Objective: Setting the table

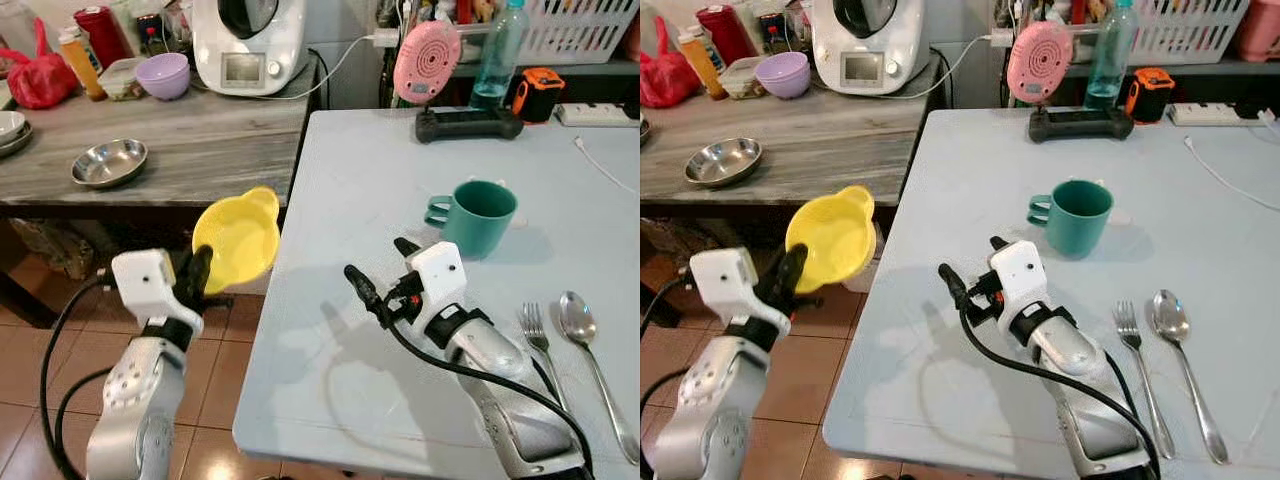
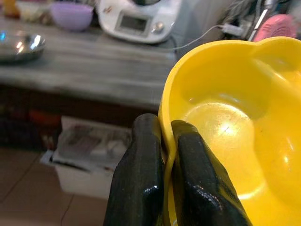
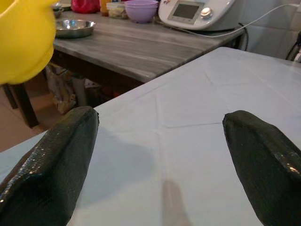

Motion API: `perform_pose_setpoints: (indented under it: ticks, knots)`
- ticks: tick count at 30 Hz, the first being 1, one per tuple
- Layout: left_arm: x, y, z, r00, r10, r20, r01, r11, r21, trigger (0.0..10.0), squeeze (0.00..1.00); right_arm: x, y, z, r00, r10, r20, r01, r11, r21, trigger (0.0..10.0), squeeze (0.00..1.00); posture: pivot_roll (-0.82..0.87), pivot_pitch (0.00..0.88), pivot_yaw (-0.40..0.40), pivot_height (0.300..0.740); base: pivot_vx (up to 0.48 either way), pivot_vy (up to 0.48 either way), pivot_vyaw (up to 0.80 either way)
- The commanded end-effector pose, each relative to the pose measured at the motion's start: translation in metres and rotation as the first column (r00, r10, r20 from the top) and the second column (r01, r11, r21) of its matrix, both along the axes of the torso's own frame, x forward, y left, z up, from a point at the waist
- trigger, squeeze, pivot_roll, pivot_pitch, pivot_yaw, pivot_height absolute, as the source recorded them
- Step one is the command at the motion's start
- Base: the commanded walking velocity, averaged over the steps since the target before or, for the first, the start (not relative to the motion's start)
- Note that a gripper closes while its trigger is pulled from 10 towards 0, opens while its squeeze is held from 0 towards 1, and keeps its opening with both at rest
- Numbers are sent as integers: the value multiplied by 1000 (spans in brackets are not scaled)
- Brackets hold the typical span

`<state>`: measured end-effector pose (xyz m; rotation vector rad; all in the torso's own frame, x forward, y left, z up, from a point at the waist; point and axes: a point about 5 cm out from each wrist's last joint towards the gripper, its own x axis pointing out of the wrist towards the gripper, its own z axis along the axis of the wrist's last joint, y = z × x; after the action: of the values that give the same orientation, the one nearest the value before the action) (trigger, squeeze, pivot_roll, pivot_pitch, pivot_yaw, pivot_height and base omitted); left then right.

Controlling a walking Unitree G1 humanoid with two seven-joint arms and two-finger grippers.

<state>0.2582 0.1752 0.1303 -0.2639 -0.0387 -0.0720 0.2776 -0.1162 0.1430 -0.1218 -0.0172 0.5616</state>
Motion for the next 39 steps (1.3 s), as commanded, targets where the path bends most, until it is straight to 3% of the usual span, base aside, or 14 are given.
perform_pose_setpoints:
  ticks: [1, 8, 13, 23, 30, 39]
  knots:
    - [-1, 2, 6, 1000, 17, 15, -17, 1000, -3, 10000, 0, 4, 0, 2, 1000, 6, 6, -6, 1000, 10, 10000, 0, -66, 52, 66, 740, 0, 0, 0]
    - [-5, 2, 2, 1000, 21, -17, -22, 1000, -13, 10000, 0, 7, 2, 2, 1000, 16, 5, -16, 1000, 10, 10000, 0, -55, 53, 58, 740, 0, 0, 0]
    - [-7, 5, -9, 995, 52, -89, -53, 999, -10, 10000, 0, 8, 3, 1, 1000, 17, 3, -17, 1000, 11, 10000, 0, -56, 53, 56, 740, 0, 0, 0]
    - [-4, 4, -10, 994, 30, -109, -31, 999, -14, 10000, 0, 9, 1, 1, 1000, 8, 6, -8, 1000, 11, 10000, 0, -67, 54, 61, 740, 0, -8, 0]
    - [-4, 3, -12, 992, 27, -122, -27, 1000, -1, 10000, 0, 9, 0, 1, 1000, -9, 10, 9, 1000, 16, 10000, 0, -71, 56, 66, 740, 0, 350, 0]
    - [-4, 4, -12, 992, 28, -125, -28, 1000, 5, 10000, 0, 10, 0, 2, 1000, -13, 17, 13, 1000, 15, 10000, 0, -69, 55, 65, 740, 0, 53, 0]
